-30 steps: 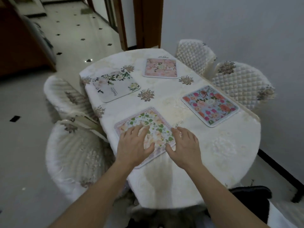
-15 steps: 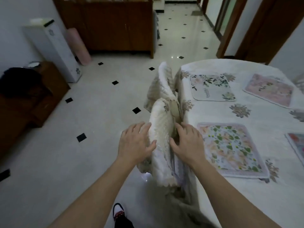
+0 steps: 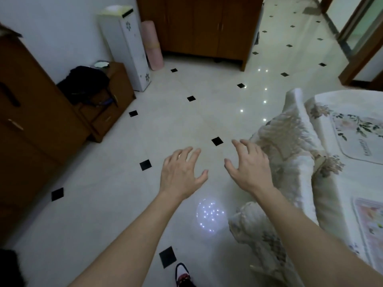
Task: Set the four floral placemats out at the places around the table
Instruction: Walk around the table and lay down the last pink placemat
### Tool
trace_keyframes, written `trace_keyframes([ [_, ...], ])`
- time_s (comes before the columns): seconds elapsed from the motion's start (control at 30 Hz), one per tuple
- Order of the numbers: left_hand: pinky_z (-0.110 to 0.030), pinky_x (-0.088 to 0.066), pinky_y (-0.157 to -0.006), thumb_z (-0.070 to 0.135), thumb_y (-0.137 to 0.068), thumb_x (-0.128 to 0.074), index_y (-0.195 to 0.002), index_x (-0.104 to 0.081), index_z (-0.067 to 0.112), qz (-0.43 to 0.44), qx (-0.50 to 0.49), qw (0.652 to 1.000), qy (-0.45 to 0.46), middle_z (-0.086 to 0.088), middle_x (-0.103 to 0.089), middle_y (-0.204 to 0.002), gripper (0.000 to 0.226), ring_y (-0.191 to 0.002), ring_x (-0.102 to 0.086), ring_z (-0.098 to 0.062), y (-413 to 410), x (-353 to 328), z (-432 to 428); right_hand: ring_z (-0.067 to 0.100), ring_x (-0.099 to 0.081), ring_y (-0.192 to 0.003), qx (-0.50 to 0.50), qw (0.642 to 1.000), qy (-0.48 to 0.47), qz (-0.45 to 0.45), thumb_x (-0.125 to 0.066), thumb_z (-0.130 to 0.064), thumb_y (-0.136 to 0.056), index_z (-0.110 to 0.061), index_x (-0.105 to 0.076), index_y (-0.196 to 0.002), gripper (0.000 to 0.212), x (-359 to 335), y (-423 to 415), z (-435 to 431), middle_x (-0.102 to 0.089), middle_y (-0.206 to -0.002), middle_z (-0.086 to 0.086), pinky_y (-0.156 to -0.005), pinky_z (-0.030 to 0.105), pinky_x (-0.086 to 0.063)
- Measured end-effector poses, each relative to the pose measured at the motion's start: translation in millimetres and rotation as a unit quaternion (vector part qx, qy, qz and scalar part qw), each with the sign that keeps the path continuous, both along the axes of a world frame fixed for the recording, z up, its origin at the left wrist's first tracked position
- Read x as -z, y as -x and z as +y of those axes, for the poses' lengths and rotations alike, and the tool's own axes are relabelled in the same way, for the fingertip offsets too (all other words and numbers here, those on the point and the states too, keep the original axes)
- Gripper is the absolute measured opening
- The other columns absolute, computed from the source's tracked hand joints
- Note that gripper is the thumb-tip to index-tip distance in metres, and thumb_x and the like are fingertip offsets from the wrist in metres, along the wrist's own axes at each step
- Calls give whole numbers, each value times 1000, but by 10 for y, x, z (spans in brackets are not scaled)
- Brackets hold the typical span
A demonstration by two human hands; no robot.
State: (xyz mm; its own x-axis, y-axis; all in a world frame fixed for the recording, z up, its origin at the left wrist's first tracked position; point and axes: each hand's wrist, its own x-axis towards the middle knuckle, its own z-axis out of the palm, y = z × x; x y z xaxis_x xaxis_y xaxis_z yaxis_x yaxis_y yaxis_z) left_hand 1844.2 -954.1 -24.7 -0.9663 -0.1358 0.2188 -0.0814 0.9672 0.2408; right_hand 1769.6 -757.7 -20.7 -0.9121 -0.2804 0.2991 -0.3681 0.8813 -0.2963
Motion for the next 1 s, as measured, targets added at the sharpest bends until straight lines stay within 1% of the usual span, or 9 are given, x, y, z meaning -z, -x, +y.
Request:
trace_keyframes([
  [0.2,-45,-49,-95,61,-82,-43,-138,-53,24,-1,14,1000,-13,-1,-60,-136,68,-123,-56,-25,628,84,-436,30,-54,-122,4,999,-31,-29,-54,-49,-82,-18,-55,-135,62,110,449,-397,-59,-131,10,-99,45,-43],
  [0.4,-43,-47,-95,61,-83,-43,-138,-54,25,2,47,999,-2,0,-60,-136,67,-123,-56,-24,1554,120,-629,28,-52,-124,32,998,-32,-48,-53,-49,-83,-20,-53,-136,60,277,1282,-569,-58,-132,8,-100,45,-42],
  [0.47,-44,-48,-95,61,-83,-43,-139,-53,25,-2,57,998,6,0,-60,-136,67,-123,-55,-24,1971,147,-689,28,-52,-123,42,998,-24,-42,-54,-48,-83,-20,-54,-134,58,337,1659,-603,-58,-130,8,-101,45,-41],
  [0.57,-44,-50,-92,60,-83,-44,-138,-54,24,-4,70,997,22,-1,-61,-134,67,-121,-57,-26,2690,183,-754,28,-53,-122,60,998,-5,-37,-55,-48,-83,-20,-55,-133,58,395,2357,-638,-59,-129,8,-100,46,-42],
  [0.7,-43,-48,-91,61,-82,-42,-139,-53,25,-45,84,995,42,-1,-61,-135,69,-121,-57,-25,3760,193,-693,28,-50,-126,81,994,16,-74,-50,-49,-85,-19,-52,-136,60,408,3309,-622,-56,-133,9,-103,45,-38],
  [0.77,-43,-48,-92,61,-82,-42,-139,-52,25,-52,97,993,44,-1,-61,-135,69,-122,-57,-25,4263,173,-596,28,-49,-127,88,993,19,-78,-46,-50,-85,-19,-52,-137,61,413,3715,-575,-56,-134,9,-105,45,-37],
  [0.83,-43,-47,-94,62,-82,-42,-140,-52,25,-55,111,991,48,-1,-60,-137,69,-124,-56,-25,4699,145,-494,28,-52,-125,99,992,21,-74,-43,-51,-84,-18,-54,-135,62,415,4103,-505,-58,-132,10,-103,45,-39],
  [1.0,-42,-47,-98,60,-82,-44,-140,-51,26,-55,147,987,43,0,-58,-141,67,-129,-53,-24,5650,103,-290,29,-53,-124,127,988,16,-88,-42,-51,-83,-17,-56,-134,63,378,4939,-289,-59,-131,12,-101,48,-41],
])
